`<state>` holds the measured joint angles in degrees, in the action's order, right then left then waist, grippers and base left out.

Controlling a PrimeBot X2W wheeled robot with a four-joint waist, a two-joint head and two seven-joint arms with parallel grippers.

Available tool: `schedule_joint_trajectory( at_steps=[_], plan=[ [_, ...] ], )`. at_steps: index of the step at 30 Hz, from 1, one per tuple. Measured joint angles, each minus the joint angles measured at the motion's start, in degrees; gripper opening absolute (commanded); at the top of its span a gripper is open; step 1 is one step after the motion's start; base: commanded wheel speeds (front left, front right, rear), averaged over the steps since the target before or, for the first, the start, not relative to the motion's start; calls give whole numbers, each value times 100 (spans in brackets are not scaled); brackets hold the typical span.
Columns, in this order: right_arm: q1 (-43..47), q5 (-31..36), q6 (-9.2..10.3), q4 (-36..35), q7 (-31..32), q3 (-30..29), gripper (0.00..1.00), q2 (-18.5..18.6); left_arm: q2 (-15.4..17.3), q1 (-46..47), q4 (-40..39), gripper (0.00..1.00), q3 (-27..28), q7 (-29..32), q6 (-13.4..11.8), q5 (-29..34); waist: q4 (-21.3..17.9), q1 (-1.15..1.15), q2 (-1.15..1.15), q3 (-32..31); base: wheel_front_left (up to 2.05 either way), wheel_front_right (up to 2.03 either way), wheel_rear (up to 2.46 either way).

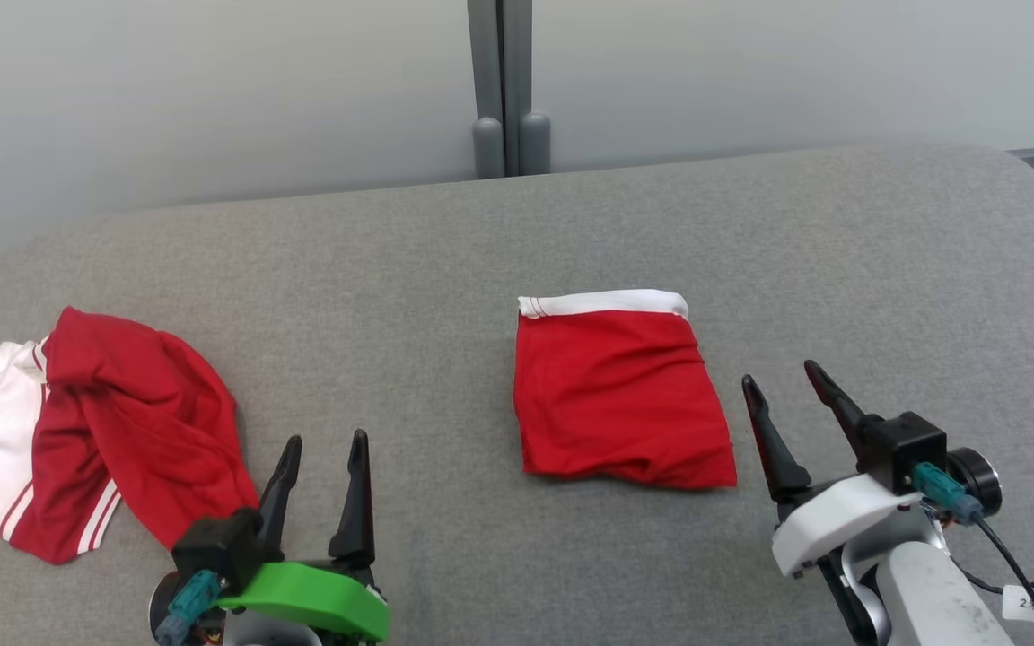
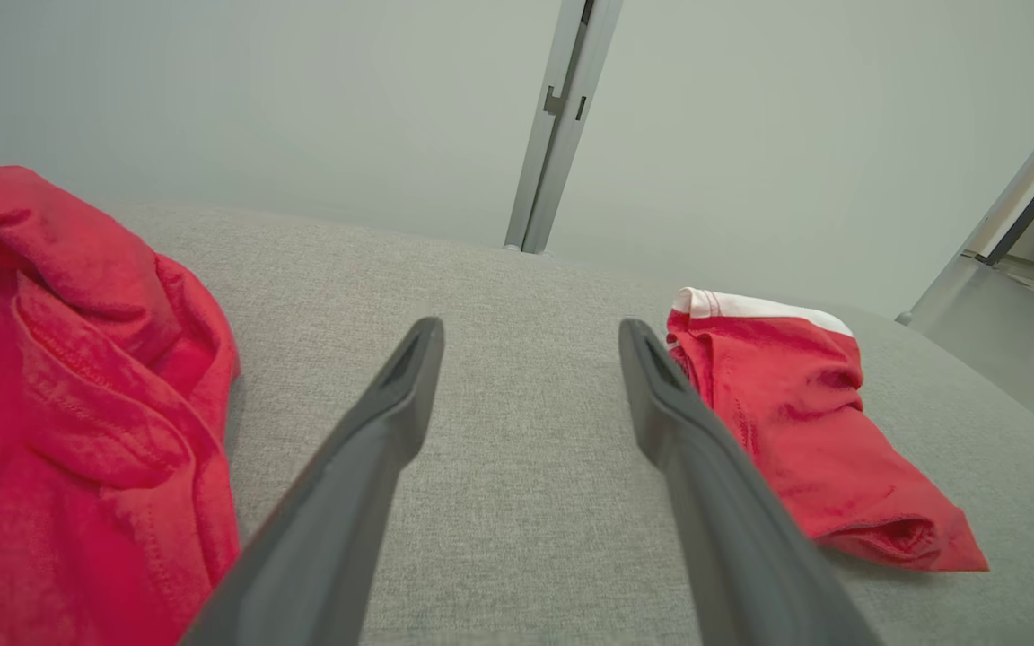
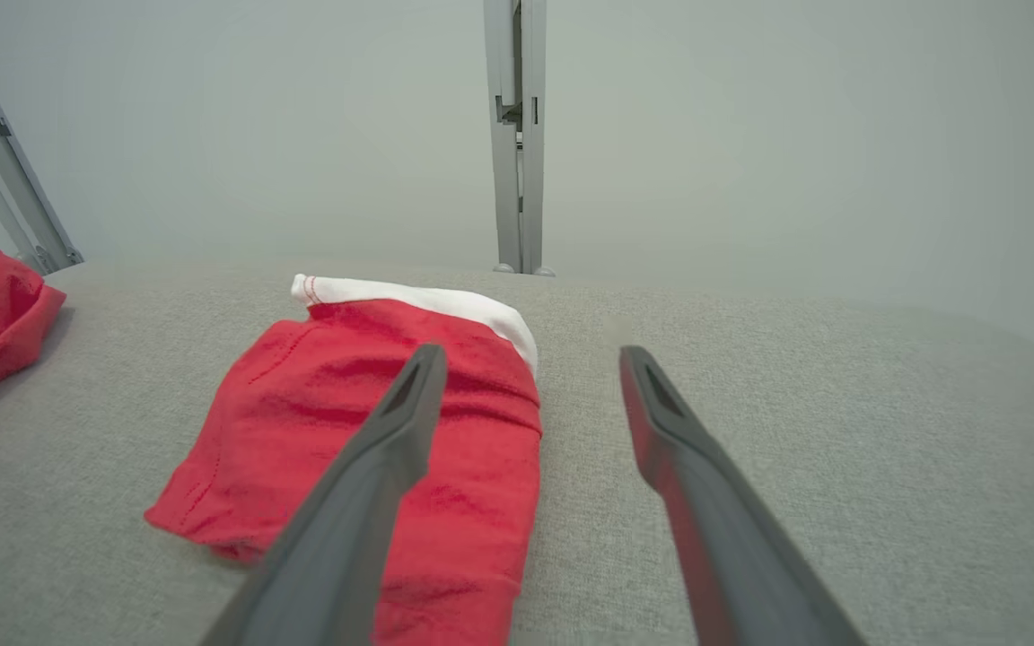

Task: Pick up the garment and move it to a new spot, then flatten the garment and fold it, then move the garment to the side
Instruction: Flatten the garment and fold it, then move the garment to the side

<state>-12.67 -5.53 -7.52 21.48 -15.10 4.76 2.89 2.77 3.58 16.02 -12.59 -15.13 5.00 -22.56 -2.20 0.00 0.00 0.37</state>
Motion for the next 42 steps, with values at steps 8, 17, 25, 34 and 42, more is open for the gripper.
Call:
schedule_joint_trajectory(
  at_steps=[8,17,25,34,42],
  plan=[
    [408,-463,0,-169,0,-388,100,-4,0,-386,-44,100,185,0,-56,52,-47,0,0,-109,0,0,0],
    [532,-606,0,-169,0,-369,100,-7,0,-555,-47,100,203,0,-73,58,-20,0,0,-150,0,0,0],
    [532,-611,0,-143,0,-375,100,-7,0,-561,-36,100,192,0,-92,58,1,0,0,-163,0,0,0],
    [485,-469,0,4,0,-409,100,-8,0,-559,-48,100,144,0,-100,58,46,0,0,-123,0,0,0],
    [-537,13,0,621,346,-475,100,7,0,-404,-79,100,43,-1,-108,130,180,0,0,47,0,0,0]
  ],
)
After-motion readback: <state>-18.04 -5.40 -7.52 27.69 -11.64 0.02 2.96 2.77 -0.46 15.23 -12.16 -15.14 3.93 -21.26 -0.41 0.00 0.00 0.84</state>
